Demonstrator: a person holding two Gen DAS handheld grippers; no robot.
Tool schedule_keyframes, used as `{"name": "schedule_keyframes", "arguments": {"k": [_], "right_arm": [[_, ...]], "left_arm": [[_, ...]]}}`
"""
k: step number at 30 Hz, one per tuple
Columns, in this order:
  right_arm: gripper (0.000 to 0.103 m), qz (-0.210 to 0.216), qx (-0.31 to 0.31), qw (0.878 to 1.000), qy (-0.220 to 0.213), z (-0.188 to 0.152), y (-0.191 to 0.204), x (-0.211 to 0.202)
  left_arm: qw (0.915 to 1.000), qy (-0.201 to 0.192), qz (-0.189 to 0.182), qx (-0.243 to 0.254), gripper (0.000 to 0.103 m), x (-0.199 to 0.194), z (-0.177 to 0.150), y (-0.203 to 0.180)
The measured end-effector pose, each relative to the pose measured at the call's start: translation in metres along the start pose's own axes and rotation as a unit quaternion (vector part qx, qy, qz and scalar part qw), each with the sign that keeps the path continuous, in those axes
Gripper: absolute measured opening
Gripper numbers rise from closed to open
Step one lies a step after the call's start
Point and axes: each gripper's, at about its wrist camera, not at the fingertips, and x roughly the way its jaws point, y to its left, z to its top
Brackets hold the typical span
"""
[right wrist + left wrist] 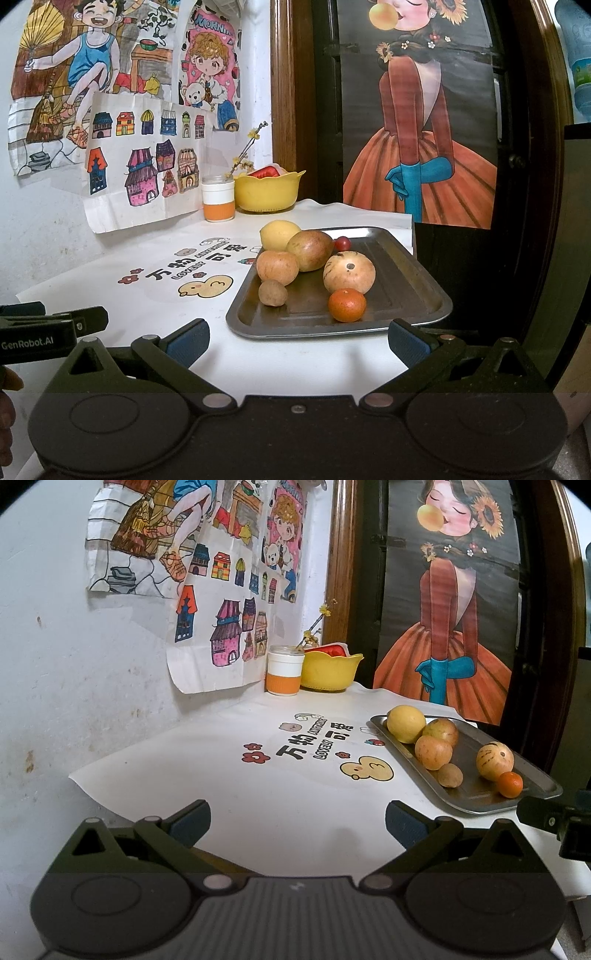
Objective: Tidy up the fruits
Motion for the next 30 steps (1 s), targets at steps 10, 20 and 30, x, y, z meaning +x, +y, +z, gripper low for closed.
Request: {"name": "schedule_keyframes", "arguments": {"k": [10,20,30], "right_arm": [[0.102,0.000,0.000,1.000,0.000,-0.0003,0.0005,-0.0002],[0.102,0.000,0.000,1.000,0.000,-0.0003,-0.0001,-0.0009],[0.102,0.000,-0.001,1.000,0.000,-0.0004,0.0004,-0.0010]], "left_arm": [[1.0000,0.000,0.000,0.000,0.103,-0.0001,0.0000,-0.0002],[1.0000,0.000,-0.001,0.001,0.103,-0.0005,-0.0008,-0.0003],[0.9999,0.013,-0.005,0.008,0.103,-0.0003,-0.0035,-0.0033]]}}
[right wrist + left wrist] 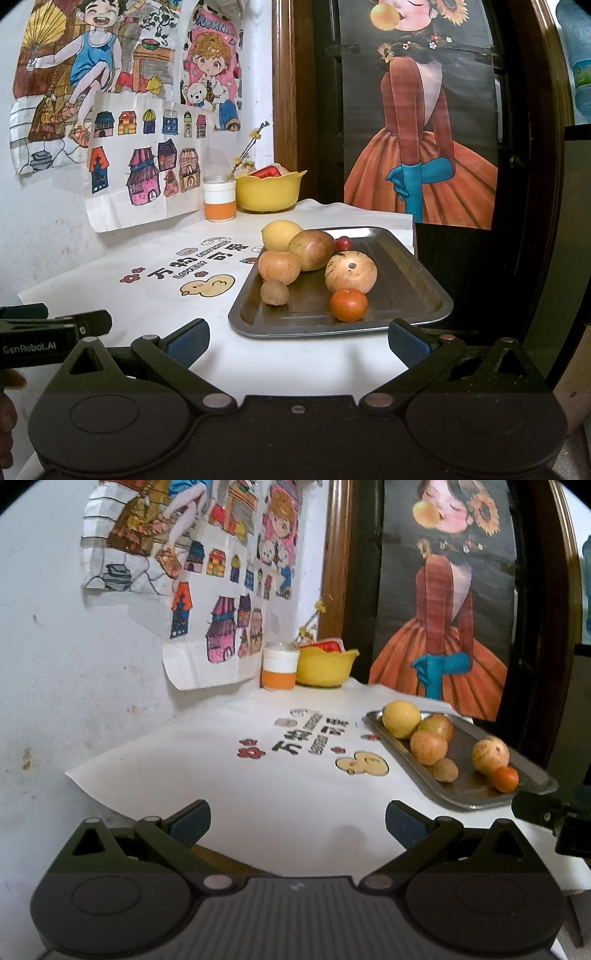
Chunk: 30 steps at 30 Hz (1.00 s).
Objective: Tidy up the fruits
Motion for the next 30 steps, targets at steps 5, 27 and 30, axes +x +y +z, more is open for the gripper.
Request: {"name": "schedule_keyframes", "arguments": {"k": [5,27,30], "right_arm": [[0.102,-0.001,0.000,1.000,0.000,0.0000,0.0004,0.0002],[0.102,0.003,-0.010,1.000,0.011,-0.0027,0.0055,0.0068],[0.102,0.005,-0.014,1.000,0.013,-0.0037,0.0075,0.0076]], "left_arm": [[0.9997,0.018,0.008,0.015,0.103,0.0032,-0.0028,-0.0055],[0.9998,0.004,-0.014,0.016,0.103,0.0039,-0.0044,-0.0015],[0.9998,0.004,-0.014,0.013,0.103,0.0044,-0.0051,0.0008]]}}
